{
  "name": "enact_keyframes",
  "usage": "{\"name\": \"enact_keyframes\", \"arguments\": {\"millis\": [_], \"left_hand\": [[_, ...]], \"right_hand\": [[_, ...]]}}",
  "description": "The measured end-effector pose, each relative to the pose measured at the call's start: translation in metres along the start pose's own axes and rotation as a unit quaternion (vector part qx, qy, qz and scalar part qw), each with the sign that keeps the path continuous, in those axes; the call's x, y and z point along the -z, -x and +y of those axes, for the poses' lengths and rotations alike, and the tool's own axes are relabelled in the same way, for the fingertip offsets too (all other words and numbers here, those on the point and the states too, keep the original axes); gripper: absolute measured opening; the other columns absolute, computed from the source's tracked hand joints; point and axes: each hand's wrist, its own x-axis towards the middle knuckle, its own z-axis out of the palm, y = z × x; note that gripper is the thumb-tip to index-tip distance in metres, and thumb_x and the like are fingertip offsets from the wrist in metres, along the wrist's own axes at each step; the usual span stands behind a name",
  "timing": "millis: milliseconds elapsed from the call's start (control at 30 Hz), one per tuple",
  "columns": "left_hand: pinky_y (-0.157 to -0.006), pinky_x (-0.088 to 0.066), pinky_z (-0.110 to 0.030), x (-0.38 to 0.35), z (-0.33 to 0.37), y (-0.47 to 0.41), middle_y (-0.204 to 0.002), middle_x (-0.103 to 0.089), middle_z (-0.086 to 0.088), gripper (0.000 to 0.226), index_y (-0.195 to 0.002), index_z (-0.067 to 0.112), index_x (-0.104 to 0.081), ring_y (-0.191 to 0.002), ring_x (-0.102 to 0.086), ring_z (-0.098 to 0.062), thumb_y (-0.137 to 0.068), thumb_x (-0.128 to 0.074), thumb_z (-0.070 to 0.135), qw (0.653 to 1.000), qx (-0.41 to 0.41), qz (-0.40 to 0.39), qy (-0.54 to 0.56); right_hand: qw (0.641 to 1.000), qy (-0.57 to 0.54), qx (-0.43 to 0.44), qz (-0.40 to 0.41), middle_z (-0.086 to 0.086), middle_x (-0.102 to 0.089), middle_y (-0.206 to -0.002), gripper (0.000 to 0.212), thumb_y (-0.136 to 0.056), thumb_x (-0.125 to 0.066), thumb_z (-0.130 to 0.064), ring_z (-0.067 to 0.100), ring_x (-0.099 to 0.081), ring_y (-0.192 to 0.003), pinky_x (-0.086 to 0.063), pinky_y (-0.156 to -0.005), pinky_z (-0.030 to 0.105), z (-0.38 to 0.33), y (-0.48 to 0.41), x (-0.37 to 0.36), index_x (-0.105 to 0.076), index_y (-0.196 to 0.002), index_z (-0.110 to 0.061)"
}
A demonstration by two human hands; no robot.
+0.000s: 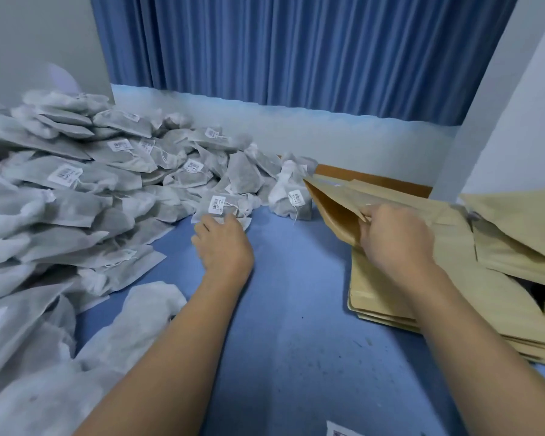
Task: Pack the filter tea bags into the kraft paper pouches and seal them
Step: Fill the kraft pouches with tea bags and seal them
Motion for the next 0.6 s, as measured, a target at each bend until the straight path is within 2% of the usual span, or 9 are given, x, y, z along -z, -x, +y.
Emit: {"name": "enact_keyframes", "arguments": {"millis": [67, 133, 233, 267, 333, 400, 433, 500, 600], "left_hand": [[-0.102, -0.031, -0.050, 0.000, -0.001, 0.000, -0.136, -0.046, -0.015, 0.038, -0.131, 0.022, -0.050, -0.127, -0.039, -0.035, -0.094, -0.047, 0.012, 1.000, 0.025, -0.018, -0.002], [-0.097, -0.035, -0.048, -0.001, 0.000, 0.002, -0.126, -0.057, -0.012, 0.034, -0.124, 0.023, -0.051, -0.121, -0.048, -0.034, -0.092, -0.047, 0.011, 1.000, 0.001, -0.020, 0.021], [-0.088, -0.043, -0.043, 0.001, 0.006, 0.012, -0.109, -0.068, -0.009, 0.019, -0.115, 0.021, -0.057, -0.107, -0.059, -0.035, -0.096, -0.054, 0.023, 0.981, -0.069, 0.068, 0.166], [-0.089, -0.045, -0.044, 0.005, 0.012, 0.018, -0.106, -0.069, -0.008, 0.019, -0.114, 0.018, -0.061, -0.104, -0.060, -0.034, -0.096, -0.059, 0.022, 0.954, -0.106, 0.112, 0.257], [-0.093, -0.047, -0.039, 0.016, 0.029, 0.032, -0.107, -0.066, -0.011, 0.022, -0.113, 0.006, -0.066, -0.102, -0.060, -0.031, -0.092, -0.067, 0.008, 0.868, -0.237, 0.228, 0.372], [-0.096, -0.046, -0.034, 0.022, 0.049, 0.047, -0.111, -0.063, -0.017, 0.025, -0.112, -0.001, -0.070, -0.104, -0.058, -0.030, -0.087, -0.070, -0.001, 0.810, -0.360, 0.284, 0.366], [-0.096, -0.047, -0.034, 0.022, 0.057, 0.054, -0.110, -0.064, -0.018, 0.023, -0.111, -0.002, -0.070, -0.103, -0.059, -0.031, -0.087, -0.070, -0.002, 0.798, -0.411, 0.276, 0.342], [-0.088, -0.048, -0.033, 0.022, 0.072, 0.067, -0.108, -0.065, -0.015, 0.017, -0.107, -0.001, -0.070, -0.099, -0.059, -0.030, -0.091, -0.064, 0.000, 0.804, -0.483, 0.227, 0.261], [-0.070, -0.038, -0.031, 0.018, 0.087, 0.068, -0.105, -0.054, -0.005, 0.011, -0.099, 0.011, -0.061, -0.103, -0.054, -0.027, -0.094, -0.056, 0.003, 0.884, -0.446, 0.073, 0.121]], "right_hand": [[1.000, -0.020, -0.006, -0.012, 0.007, -0.067, -0.096, 0.019, -0.096, -0.049, -0.021, 0.034, -0.055, -0.083, -0.038, -0.065, 0.032, 0.003, -0.001, 0.004, -0.067, -0.094, -0.028], [0.999, -0.033, -0.009, -0.021, 0.006, -0.068, -0.096, 0.019, -0.097, -0.049, -0.025, 0.034, -0.055, -0.082, -0.040, -0.065, 0.032, 0.005, -0.001, 0.008, -0.068, -0.094, -0.028], [0.999, -0.044, -0.014, -0.028, 0.006, -0.066, -0.088, 0.021, -0.097, -0.049, -0.028, 0.034, -0.052, -0.078, -0.038, -0.063, 0.031, 0.006, -0.002, 0.011, -0.065, -0.085, -0.025], [0.998, -0.047, -0.019, -0.031, 0.006, -0.065, -0.086, 0.021, -0.097, -0.049, -0.028, 0.034, -0.053, -0.077, -0.036, -0.062, 0.031, 0.007, -0.002, 0.013, -0.065, -0.083, -0.025], [0.998, -0.047, -0.021, -0.036, 0.005, -0.063, -0.084, 0.020, -0.096, -0.050, -0.027, 0.034, -0.052, -0.077, -0.035, -0.061, 0.031, 0.007, -0.003, 0.016, -0.064, -0.082, -0.025], [0.998, -0.037, -0.012, -0.039, 0.004, -0.060, -0.082, 0.014, -0.093, -0.053, -0.023, 0.035, -0.051, -0.076, -0.035, -0.061, 0.031, 0.006, -0.002, 0.019, -0.062, -0.082, -0.025], [0.999, -0.032, -0.004, -0.042, 0.004, -0.057, -0.081, 0.010, -0.090, -0.055, -0.021, 0.035, -0.052, -0.077, -0.035, -0.061, 0.031, 0.005, -0.001, 0.020, -0.061, -0.082, -0.025], [0.998, -0.028, 0.010, -0.050, 0.003, -0.057, -0.082, 0.008, -0.086, -0.059, -0.020, 0.034, -0.054, -0.078, -0.035, -0.060, 0.030, 0.003, -0.001, 0.024, -0.065, -0.088, -0.025], [0.997, -0.054, 0.003, -0.053, 0.004, -0.059, -0.085, 0.016, -0.087, -0.058, -0.017, 0.033, -0.055, -0.081, -0.039, -0.062, 0.031, 0.006, -0.002, 0.030, -0.068, -0.090, -0.030]]}}
